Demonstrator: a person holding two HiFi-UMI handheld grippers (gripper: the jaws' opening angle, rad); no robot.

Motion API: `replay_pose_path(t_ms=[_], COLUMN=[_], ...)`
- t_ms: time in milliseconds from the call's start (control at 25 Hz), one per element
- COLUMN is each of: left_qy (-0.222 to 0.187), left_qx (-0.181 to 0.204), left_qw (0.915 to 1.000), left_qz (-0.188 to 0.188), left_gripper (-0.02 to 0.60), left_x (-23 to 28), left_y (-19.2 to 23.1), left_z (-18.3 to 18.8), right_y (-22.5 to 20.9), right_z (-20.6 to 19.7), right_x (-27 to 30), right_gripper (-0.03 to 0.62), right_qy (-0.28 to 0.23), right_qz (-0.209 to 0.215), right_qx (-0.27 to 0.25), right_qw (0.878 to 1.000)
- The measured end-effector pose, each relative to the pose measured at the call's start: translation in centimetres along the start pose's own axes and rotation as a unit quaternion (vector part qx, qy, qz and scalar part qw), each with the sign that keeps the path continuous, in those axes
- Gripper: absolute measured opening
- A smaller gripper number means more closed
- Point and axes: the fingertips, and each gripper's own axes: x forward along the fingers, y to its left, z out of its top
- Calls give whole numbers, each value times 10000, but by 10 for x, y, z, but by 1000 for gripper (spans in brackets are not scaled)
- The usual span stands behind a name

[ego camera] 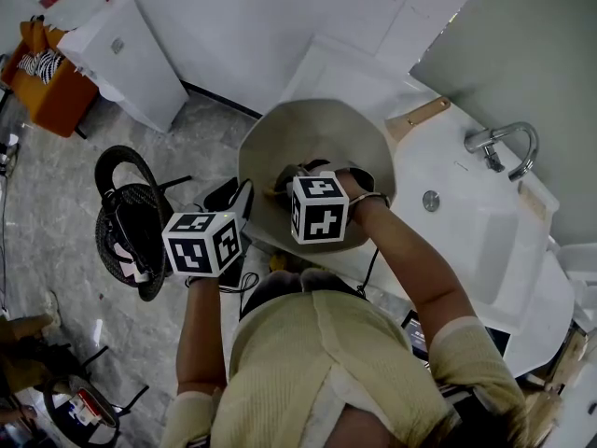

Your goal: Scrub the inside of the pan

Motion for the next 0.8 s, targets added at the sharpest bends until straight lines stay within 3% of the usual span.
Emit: replay_pose_path(t_ms=[800], left_qy=[66], left_qx=[70], left_qw=[9999], left_qz=[52], left_gripper=[140], left_x=[0], left_y=[0], left_z=[-1], right_y=[58], right_z=[-25], right_x=[-21], right_gripper=[54], right_qy=[402], right_qz=[1249], right_qx=[-363], right_qw=[9907])
